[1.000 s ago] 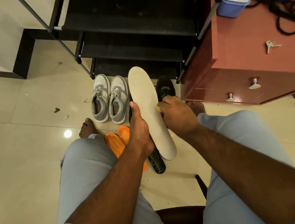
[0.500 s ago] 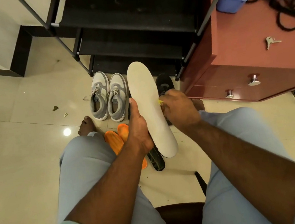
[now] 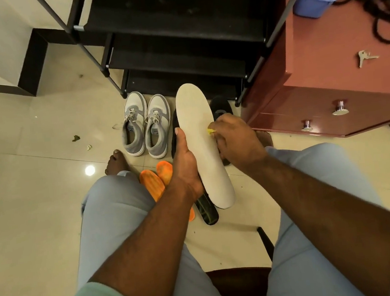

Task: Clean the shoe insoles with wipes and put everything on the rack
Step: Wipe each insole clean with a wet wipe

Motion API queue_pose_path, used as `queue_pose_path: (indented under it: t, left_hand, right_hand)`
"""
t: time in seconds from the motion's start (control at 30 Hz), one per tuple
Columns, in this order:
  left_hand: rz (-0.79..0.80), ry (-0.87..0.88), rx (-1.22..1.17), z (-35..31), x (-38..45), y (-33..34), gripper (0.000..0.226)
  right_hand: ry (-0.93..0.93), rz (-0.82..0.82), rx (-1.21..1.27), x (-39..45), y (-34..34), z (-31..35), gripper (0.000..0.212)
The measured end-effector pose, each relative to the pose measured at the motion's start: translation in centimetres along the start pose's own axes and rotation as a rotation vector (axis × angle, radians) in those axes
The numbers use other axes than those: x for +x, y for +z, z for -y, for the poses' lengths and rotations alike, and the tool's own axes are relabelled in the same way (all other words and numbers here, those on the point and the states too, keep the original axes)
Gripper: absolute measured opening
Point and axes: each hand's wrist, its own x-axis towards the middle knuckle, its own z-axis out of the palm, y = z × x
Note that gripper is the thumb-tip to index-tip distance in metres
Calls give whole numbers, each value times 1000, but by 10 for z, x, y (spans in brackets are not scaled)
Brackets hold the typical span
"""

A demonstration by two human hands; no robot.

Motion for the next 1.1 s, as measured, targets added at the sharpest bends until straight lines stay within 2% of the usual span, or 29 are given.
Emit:
queue_pose_path:
  t: [0.1,0.17,0.33,0.5,0.6,0.77,0.8,0.97,1.03,1.1]
  left_hand:
    - [-23,-17,-101,2,1,-4,71]
    - [-48,-16,-131,2,0,-4,71]
    - [-16,-14,-2,1,2,-4,80]
    - [-37,-8,-48,-6,3,-7,93]
    - [-52,16,-47,-5,3,-6,92]
    - [-14,57,-17,-5,-1,-3,81]
    - [-14,55,-11,-5,-2,-3,82]
    - [-42,3,5,-3,-13,-1,90]
    - [-52,12,23,2,-21,3,81]
    - [-52,32,49,7,-35,8,66]
  right_hand:
    - [-212,-37,-3,-13,12,26,24]
    - [-246,-23,0,-15,16,30,23]
    - [-9,-42,40,-3,6,1,29]
    - [-287,-4,84,-25,9,32,33]
    - [-231,-12,91,-20,9,26,25]
    - [24,-25,54,-11,12,1,28]
    - [15,-17,43,-13,12,5,28]
    - [-254,8,61,-41,1,39,24]
    - [-221,-6,41,-45,-5,33,25]
    - [-81,-9,44,-49,-11,23,28]
